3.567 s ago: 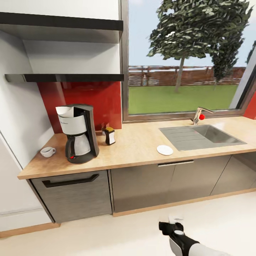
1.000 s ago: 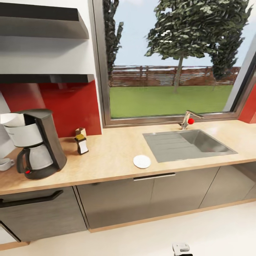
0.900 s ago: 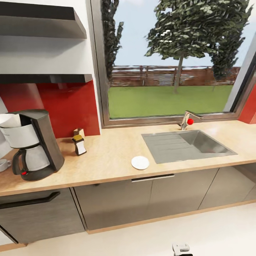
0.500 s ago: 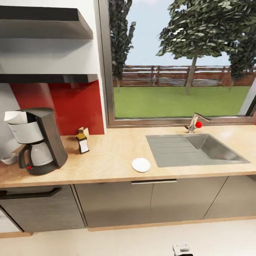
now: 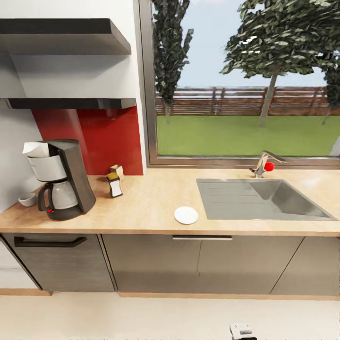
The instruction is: Set up a coffee station on the kitchen countertop: keep the coffee maker on the countertop, move the bottle of coffee from the kitchen shelf to the counter next to the coffee maker, place a paper coffee filter on top of the coffee maker, put the saucer next to the coffee maker with the coffee cup on the saucer, and place the electric kettle next to the coffee maker.
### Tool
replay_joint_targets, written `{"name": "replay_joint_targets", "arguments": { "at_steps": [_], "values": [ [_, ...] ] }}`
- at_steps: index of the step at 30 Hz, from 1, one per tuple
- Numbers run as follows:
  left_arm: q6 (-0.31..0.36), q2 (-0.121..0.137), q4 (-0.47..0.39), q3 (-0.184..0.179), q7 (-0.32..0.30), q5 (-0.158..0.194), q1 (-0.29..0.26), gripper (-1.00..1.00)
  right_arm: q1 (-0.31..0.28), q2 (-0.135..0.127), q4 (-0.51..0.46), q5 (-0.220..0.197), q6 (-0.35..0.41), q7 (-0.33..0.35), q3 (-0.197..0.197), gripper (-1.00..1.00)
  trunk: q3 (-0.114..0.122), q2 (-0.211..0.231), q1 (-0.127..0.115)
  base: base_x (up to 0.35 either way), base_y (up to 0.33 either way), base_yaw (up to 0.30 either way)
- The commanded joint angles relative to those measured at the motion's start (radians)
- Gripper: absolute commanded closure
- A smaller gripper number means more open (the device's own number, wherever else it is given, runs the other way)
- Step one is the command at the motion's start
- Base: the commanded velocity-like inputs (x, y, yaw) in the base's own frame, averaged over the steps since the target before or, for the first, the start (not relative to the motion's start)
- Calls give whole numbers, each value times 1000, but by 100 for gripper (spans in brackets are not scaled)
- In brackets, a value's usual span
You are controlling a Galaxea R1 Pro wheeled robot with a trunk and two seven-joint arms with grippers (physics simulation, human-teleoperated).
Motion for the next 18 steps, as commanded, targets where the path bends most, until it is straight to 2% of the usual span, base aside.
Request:
{"name": "replay_joint_targets", "arguments": {
  "at_steps": [1,18],
  "values": [
    [-1,0,-2,-9,1,10,1,-100,0,0,-2,-10,6,-2,9,-100,-1,-1,0,-53,-34,7],
    [-9,2,-10,-14,-2,10,0,-100,0,1,-2,-9,6,1,9,-100,-1,-1,0,-5,-3,12]
  ]
}}
